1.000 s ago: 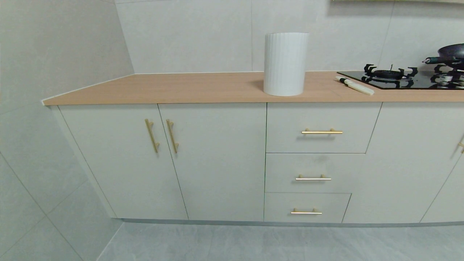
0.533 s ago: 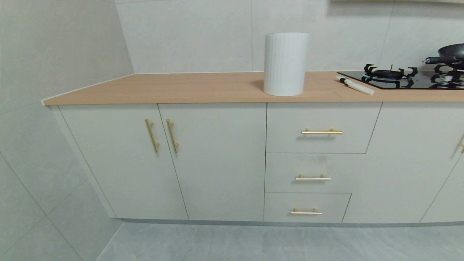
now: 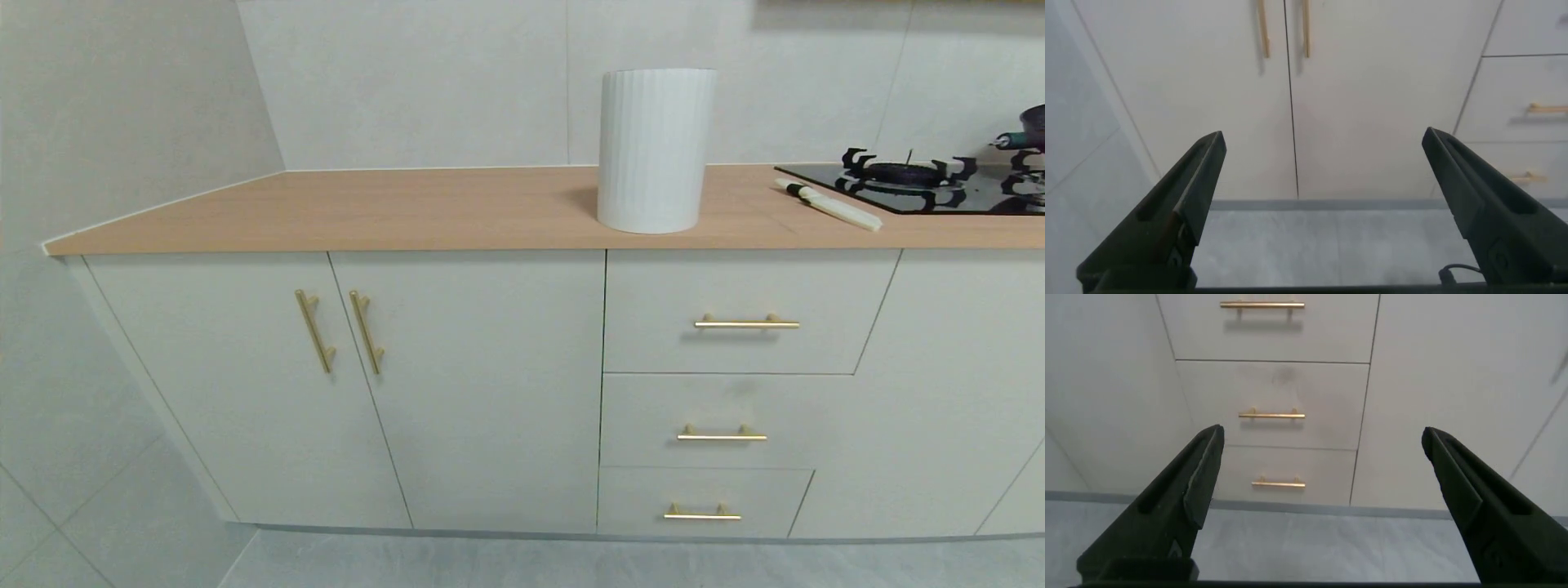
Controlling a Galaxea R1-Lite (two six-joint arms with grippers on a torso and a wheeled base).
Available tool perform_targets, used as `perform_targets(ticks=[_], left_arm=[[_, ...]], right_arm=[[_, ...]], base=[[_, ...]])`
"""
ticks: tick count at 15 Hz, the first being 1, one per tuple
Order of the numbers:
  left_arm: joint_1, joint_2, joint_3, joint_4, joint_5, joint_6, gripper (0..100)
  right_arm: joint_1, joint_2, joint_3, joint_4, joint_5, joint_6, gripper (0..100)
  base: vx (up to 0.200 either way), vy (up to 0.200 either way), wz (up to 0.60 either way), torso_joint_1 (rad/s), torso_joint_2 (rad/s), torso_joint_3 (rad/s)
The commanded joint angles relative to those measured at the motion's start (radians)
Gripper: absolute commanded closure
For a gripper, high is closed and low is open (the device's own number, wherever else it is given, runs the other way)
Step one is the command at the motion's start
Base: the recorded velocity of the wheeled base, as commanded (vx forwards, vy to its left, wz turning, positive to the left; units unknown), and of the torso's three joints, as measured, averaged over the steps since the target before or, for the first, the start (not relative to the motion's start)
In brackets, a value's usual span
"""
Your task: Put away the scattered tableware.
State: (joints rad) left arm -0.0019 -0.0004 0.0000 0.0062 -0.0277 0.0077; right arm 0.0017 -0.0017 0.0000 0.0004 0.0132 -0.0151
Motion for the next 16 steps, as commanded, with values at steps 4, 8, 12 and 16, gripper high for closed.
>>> perform_targets(ticks=[4,8,12,16], left_arm=[[0.0,0.0,0.0,0.0,0.0,0.0,0],[0.0,0.0,0.0,0.0,0.0,0.0,0],[0.0,0.0,0.0,0.0,0.0,0.0,0],[0.0,0.0,0.0,0.0,0.0,0.0,0]], right_arm=[[0.0,0.002,0.0,0.001,0.001,0.0,0],[0.0,0.002,0.0,0.001,0.001,0.0,0],[0.0,0.002,0.0,0.001,0.001,0.001,0],[0.0,0.002,0.0,0.001,0.001,0.001,0]], base=[[0.2,0.0,0.0,0.005,0.0,0.001],[0.2,0.0,0.0,0.002,0.0,0.004],[0.2,0.0,0.0,0.001,0.0,0.002],[0.1,0.0,0.0,0.002,0.0,0.006]])
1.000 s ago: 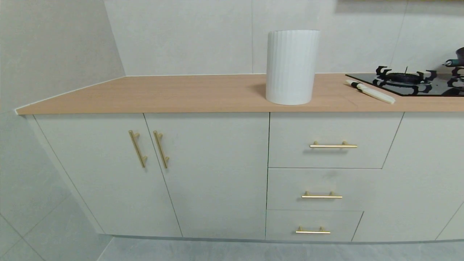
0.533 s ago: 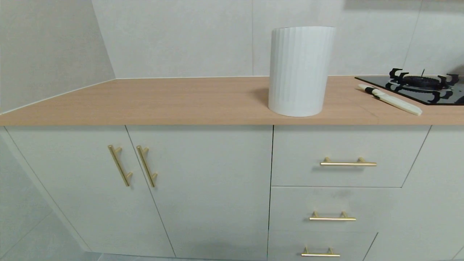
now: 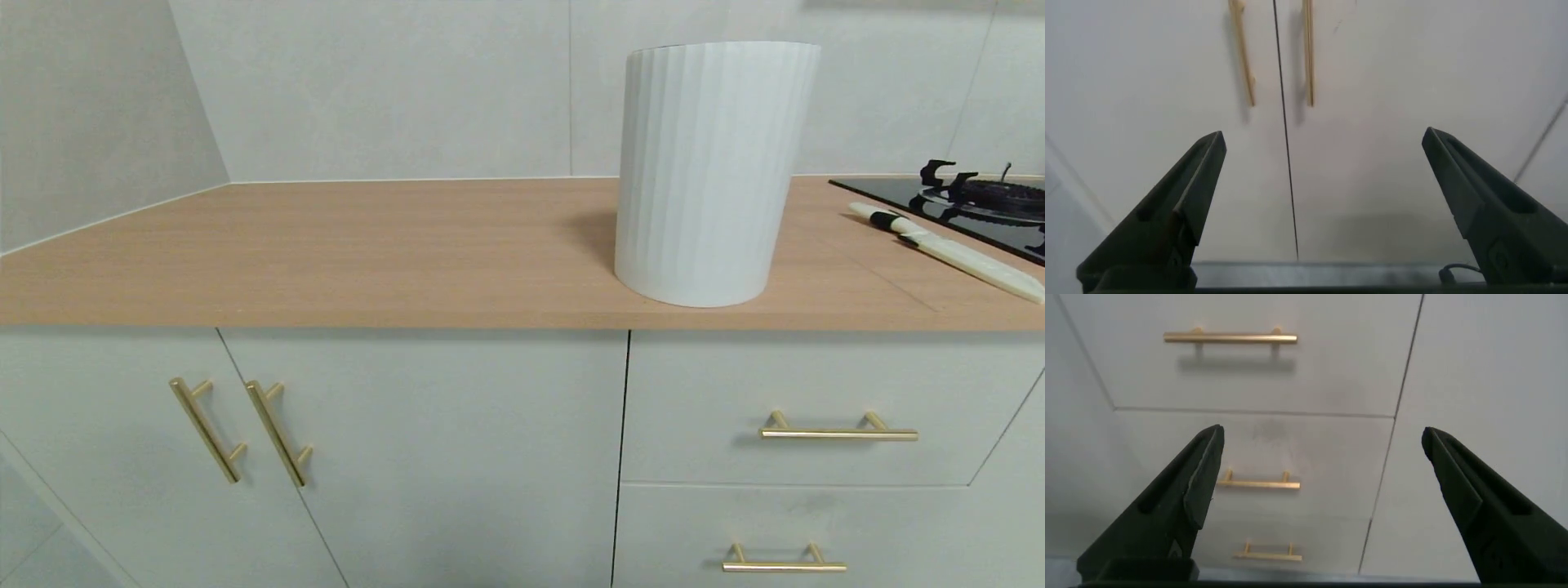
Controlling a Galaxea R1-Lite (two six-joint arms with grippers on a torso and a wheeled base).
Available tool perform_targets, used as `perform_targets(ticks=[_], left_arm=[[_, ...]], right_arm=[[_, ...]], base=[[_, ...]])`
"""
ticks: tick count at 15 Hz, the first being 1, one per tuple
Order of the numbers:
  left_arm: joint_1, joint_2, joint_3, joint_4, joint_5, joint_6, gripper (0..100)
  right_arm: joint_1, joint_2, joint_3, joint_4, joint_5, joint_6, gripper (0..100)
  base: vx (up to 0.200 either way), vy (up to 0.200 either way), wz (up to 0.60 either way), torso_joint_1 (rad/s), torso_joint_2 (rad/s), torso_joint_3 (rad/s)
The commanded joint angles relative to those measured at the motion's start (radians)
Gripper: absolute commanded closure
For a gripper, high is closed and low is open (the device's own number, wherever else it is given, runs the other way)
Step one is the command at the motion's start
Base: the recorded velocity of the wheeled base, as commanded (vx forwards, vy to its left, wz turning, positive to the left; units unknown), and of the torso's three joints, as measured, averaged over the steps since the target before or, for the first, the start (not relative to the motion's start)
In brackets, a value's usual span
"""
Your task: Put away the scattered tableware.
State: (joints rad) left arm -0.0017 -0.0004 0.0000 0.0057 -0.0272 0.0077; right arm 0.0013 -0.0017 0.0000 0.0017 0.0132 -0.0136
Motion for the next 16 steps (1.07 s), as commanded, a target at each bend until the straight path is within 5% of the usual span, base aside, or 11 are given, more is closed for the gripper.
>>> perform_targets(ticks=[1,11,16], left_arm=[[0.0,0.0,0.0,0.0,0.0,0.0,0],[0.0,0.0,0.0,0.0,0.0,0.002,0],[0.0,0.0,0.0,0.0,0.0,0.002,0]], right_arm=[[0.002,0.002,0.0,0.0,0.001,0.0,0],[0.0,0.002,0.0,0.0,0.001,0.0,0],[0.0,0.002,0.0,0.0,0.001,0.0,0]], base=[[0.0,0.0,-0.6,0.022,0.01,-0.007],[0.0,0.0,-0.12,0.0,0.0,0.0],[0.0,-0.2,0.0,0.002,0.0,0.002]])
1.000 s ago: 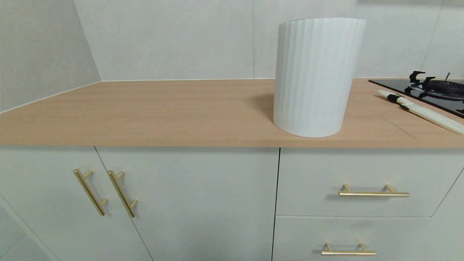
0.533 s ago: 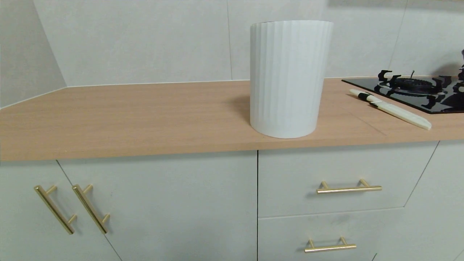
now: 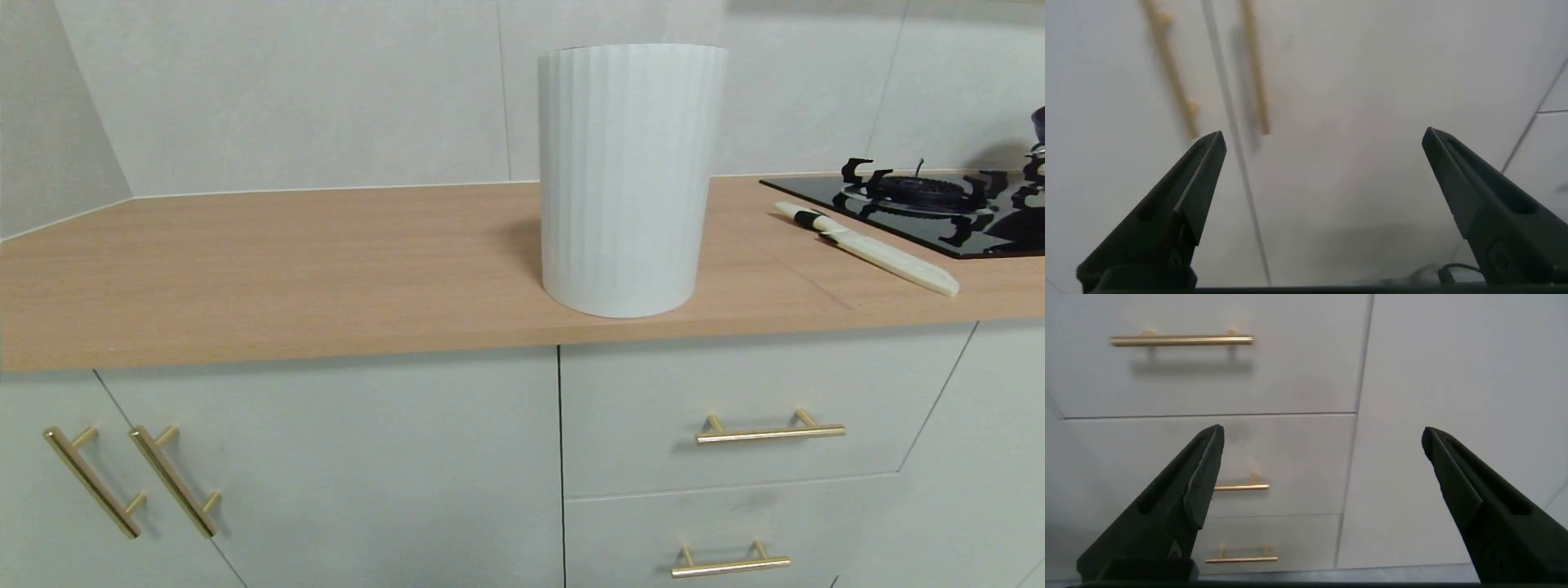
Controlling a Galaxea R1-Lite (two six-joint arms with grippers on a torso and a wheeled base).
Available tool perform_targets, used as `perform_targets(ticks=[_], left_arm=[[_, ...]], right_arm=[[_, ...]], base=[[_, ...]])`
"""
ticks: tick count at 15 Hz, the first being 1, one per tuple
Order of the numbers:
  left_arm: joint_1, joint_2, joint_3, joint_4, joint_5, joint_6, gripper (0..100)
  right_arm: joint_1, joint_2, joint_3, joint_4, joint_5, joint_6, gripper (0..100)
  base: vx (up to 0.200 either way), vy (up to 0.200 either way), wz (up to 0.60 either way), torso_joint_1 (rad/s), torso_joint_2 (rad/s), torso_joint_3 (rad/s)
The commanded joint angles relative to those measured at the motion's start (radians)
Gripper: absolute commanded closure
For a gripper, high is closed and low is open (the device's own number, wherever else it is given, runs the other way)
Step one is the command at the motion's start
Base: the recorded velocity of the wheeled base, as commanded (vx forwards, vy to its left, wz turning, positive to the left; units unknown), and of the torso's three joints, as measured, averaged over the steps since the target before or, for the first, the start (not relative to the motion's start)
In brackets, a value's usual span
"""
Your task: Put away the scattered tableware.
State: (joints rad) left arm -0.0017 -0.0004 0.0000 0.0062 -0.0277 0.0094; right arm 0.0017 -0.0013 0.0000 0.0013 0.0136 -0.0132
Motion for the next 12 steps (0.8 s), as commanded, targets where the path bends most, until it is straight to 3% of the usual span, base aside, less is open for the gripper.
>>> perform_targets(ticks=[1,3,7,10,12], left_arm=[[0.0,0.0,0.0,0.0,0.0,0.0,0],[0.0,0.0,0.0,0.0,0.0,-0.002,0],[0.0,0.0,0.0,0.0,0.0,-0.002,0],[0.0,0.0,0.0,0.0,0.002,-0.005,0],[0.0,0.0,0.0,0.0,0.002,-0.005,0]], right_arm=[[0.0,0.001,0.0,0.0,0.0,-0.001,0],[0.0,0.001,0.0,0.0,0.0,-0.001,0],[0.0,0.001,0.0,0.0,0.0,-0.001,0],[0.001,0.001,0.0,-0.001,0.0,-0.001,0],[0.0,0.001,0.0,0.0,0.0,-0.001,0]], base=[[0.0,-0.2,0.0,0.007,0.0,0.002],[0.0,-0.2,0.0,0.005,0.0,0.005],[0.0,0.0,0.0,0.0,0.0,0.0],[0.2,0.0,0.0,0.002,0.0,0.005],[0.0,0.0,0.0,0.0,0.0,0.0]])
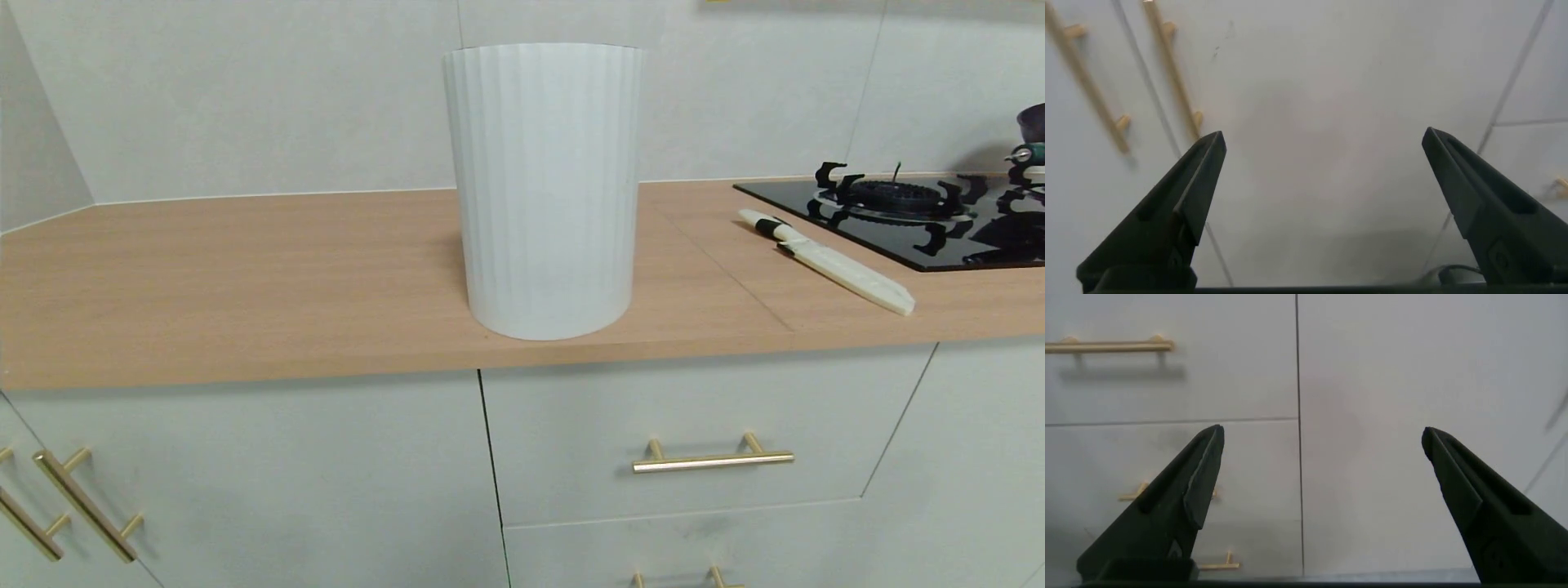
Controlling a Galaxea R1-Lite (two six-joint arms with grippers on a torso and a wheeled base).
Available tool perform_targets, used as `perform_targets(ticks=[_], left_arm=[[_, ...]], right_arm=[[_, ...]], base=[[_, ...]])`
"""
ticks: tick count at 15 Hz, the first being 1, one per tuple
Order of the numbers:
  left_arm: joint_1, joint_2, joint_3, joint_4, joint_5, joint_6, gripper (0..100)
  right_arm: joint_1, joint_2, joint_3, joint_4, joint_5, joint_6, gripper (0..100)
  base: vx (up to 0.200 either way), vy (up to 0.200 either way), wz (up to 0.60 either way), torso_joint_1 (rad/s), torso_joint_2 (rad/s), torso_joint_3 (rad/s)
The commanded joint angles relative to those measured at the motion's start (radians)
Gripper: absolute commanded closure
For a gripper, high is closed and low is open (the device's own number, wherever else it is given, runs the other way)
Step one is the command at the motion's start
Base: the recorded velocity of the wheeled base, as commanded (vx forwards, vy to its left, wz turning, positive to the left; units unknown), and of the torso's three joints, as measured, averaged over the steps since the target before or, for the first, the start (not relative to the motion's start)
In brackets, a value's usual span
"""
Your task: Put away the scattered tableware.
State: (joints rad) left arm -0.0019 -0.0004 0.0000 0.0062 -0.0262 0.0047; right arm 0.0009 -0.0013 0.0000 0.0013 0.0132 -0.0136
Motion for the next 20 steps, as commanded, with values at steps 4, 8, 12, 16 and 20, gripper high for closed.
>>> perform_targets(ticks=[4,8,12,16,20], left_arm=[[0.0,0.0,0.0,0.0,-0.001,0.003,0],[0.0,0.0,0.0,0.0,-0.001,0.003,0],[0.0,0.0,0.0,0.0,0.0,0.003,0],[0.0,0.0,0.0,0.0,0.0,0.003,0],[0.0,0.0,0.0,0.0,-0.001,0.003,0]], right_arm=[[0.001,0.001,0.0,0.0,0.002,-0.002,0],[0.001,0.001,0.0,0.0,0.005,-0.002,0],[0.001,0.001,0.0,0.0,0.005,-0.002,0],[0.001,0.001,0.0,0.0,0.005,-0.002,0],[0.002,0.001,0.0,-0.001,0.005,-0.002,0]], base=[[0.0,0.0,0.0,0.0,0.0,0.0],[0.0,0.0,0.0,0.018,-0.07,-0.055],[0.0,0.0,0.0,0.096,-0.32,-0.276],[0.0,0.0,0.0,0.177,-0.5,-0.29],[0.0,0.0,0.0,0.183,-0.47,-0.288]])
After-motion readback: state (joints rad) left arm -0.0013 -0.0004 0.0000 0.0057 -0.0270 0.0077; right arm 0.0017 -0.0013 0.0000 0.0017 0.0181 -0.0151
